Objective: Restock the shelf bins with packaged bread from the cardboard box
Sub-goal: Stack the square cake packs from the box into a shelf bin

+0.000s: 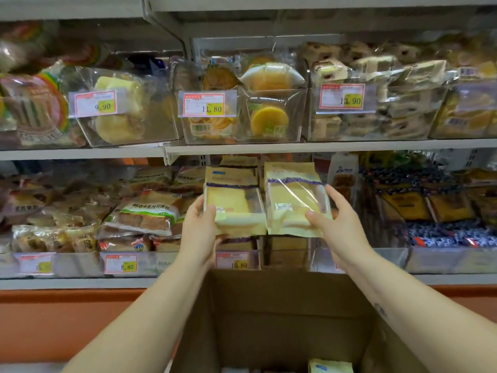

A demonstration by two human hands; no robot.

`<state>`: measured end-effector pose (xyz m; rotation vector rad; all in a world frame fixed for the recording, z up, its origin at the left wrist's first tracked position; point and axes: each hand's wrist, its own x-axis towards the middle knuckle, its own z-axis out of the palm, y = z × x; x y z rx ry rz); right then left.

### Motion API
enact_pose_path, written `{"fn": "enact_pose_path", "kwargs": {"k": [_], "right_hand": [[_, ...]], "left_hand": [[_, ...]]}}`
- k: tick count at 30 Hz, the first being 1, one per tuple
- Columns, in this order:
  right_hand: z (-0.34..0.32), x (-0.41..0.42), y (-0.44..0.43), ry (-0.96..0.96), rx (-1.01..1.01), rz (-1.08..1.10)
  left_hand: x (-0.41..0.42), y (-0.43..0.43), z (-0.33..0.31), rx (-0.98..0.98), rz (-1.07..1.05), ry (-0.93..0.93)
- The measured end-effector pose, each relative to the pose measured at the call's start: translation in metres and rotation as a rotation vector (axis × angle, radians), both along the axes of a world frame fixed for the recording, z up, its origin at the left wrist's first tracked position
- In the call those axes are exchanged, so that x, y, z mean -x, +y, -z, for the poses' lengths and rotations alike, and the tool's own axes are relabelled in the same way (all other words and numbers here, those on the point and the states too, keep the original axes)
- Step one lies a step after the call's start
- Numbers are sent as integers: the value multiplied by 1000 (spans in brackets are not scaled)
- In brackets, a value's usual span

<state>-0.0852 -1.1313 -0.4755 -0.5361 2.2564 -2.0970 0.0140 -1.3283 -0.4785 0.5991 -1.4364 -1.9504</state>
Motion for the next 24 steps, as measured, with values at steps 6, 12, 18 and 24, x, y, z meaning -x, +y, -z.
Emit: {"fn": "enact_pose_path", "kwargs": {"k": [6,12,18,24], "right_hand": [[-4,54,-27,-48,-147,-10],[4,82,-33,-156,-95,16],[-5,95,-50,-124,-109,3],[-11,93,-59,73,-368,-97]], "left_hand": [[54,-34,-6,-52,-84,-85],[70,-54,1,23,-70,-159],[81,-55,-6,106,-41,-152],[81,-51,-14,643,-151,-357]]}}
